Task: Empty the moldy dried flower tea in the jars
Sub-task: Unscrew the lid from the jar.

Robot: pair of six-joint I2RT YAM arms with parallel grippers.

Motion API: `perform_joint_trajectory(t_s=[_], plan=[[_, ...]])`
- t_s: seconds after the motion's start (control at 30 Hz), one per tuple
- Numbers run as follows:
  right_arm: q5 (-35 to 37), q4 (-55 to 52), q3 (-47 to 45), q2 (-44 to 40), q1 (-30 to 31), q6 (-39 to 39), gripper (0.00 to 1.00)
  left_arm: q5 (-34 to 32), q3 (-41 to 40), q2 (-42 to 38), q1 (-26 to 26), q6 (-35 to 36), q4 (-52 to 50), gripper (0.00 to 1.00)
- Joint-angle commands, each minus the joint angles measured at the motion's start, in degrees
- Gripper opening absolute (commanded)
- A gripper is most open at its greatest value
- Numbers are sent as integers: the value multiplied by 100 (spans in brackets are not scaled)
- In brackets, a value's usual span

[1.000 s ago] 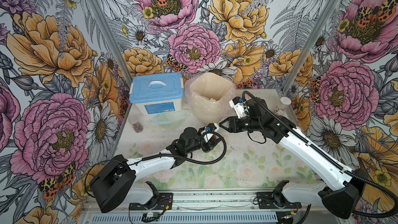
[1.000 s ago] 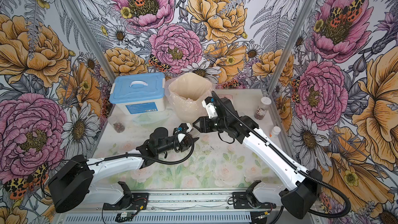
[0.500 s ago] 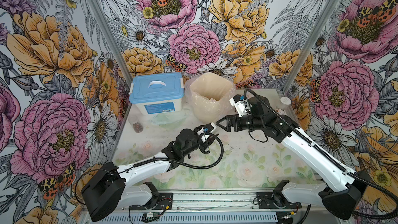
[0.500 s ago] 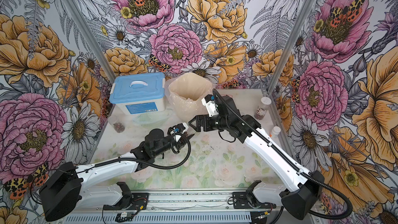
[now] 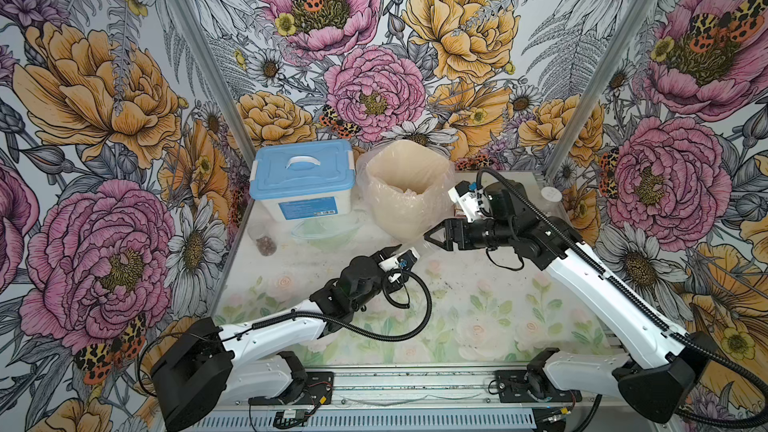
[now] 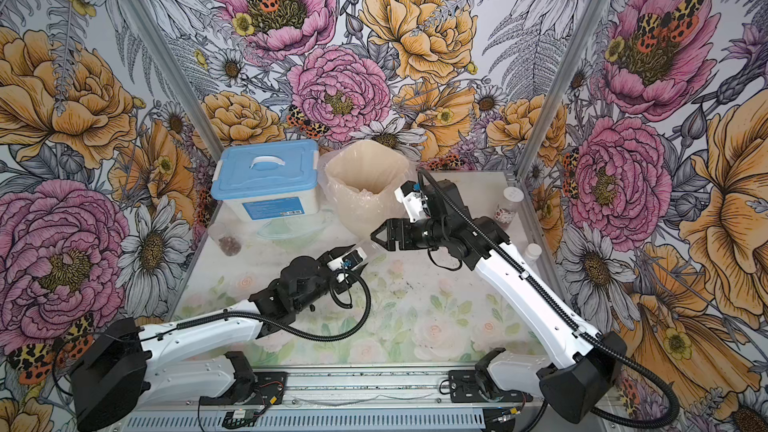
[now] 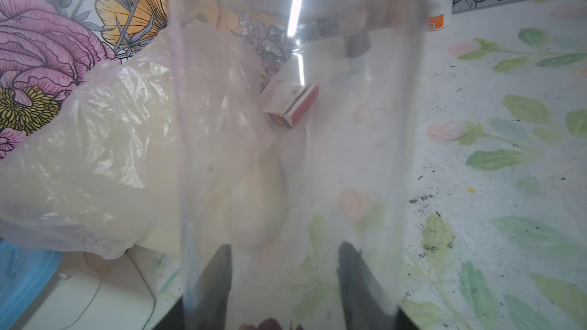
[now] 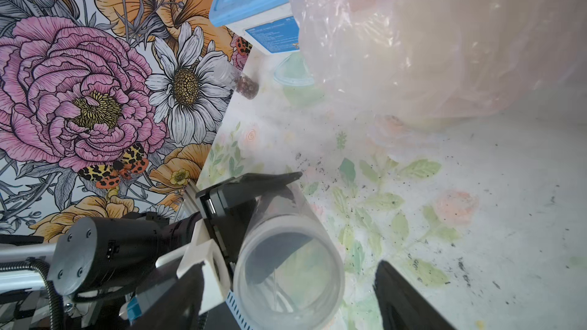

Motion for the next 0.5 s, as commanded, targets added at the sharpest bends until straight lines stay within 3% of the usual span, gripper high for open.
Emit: perform_joint_trajectory(t_s=[0.0, 0.47], plan=[[-167, -135, 107, 128, -36, 32, 79, -380, -87, -115, -59, 213, 24, 43], [-290, -133, 34, 276, 7, -135, 58, -332, -42, -51, -177, 329, -65, 43]])
